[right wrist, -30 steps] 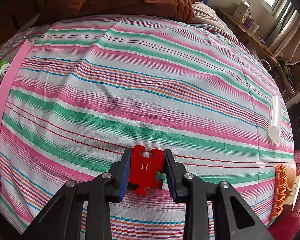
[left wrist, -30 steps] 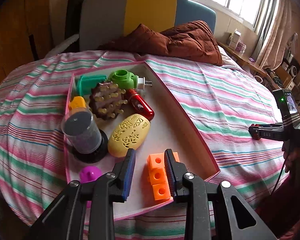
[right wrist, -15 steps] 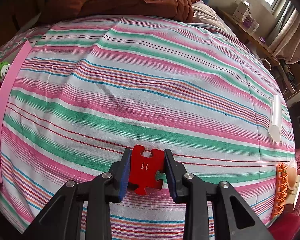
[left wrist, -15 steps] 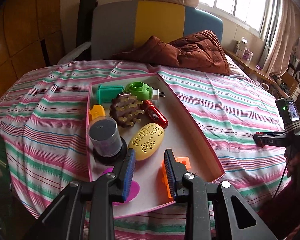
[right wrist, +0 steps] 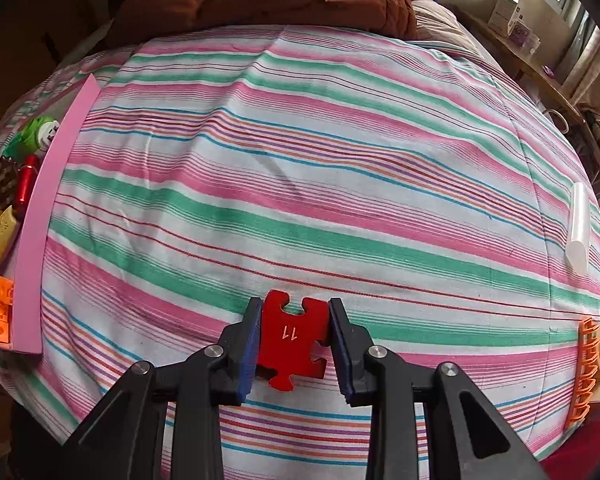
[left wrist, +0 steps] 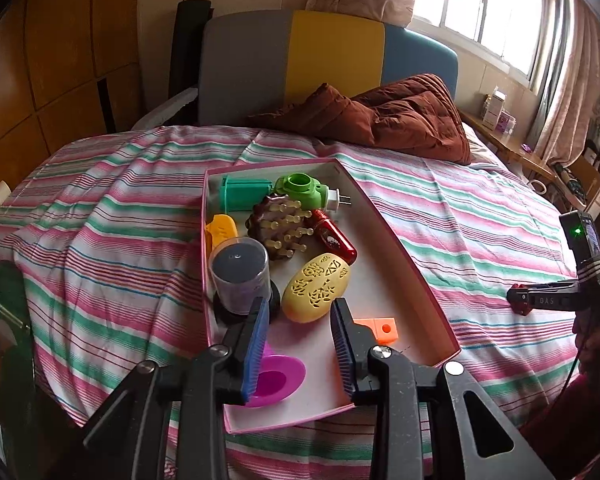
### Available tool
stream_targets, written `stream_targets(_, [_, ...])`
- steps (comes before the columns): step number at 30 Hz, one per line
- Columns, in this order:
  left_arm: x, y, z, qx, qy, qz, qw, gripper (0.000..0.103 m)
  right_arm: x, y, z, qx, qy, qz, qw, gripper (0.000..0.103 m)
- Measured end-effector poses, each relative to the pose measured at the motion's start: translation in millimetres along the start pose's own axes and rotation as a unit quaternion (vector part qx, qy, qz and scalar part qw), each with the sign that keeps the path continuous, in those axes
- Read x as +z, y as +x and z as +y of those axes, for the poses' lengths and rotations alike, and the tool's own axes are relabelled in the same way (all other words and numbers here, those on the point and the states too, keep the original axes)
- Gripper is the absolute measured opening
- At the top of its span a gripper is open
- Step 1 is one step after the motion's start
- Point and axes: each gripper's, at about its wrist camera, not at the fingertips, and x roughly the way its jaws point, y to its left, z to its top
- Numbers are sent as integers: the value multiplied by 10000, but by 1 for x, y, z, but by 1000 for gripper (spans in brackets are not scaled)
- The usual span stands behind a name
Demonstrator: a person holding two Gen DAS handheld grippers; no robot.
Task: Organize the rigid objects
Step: 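Carry the red puzzle piece into the tray and open the right tool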
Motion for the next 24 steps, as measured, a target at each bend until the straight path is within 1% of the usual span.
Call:
stream_targets(5, [-2,-5,7,52,-47,-53,10000,35,0,-5,9,221,112,-61,9997,31])
stream_targets(8, [-3,-6,10,83,-99,-57,9999,35,5,-16,22,438,125,-275,9986,31])
stream_targets(11, [-4,-6,13,107,-135,-68,9998,35,13,-32,45,766,2,-531,9956,31])
stream_targets(14, [-4,-7,16,154,-155,-99,9997,36,24,-49,77,1115,-322,-766,9903,31])
stream_targets(16, [-4,-8,20,169,-198,-112,9996,38,30,-56,107,1271,-585,-875,9863,31])
stream_targets(19, [-4,-8,24,221,-241,-120,9994,38,36,-63,142,1466,-960,-973,9797,31])
stream_targets(24, [-5,-8,33,289,-323,-111,9990,38,39,-57,190,1423,-1515,-914,9739,31])
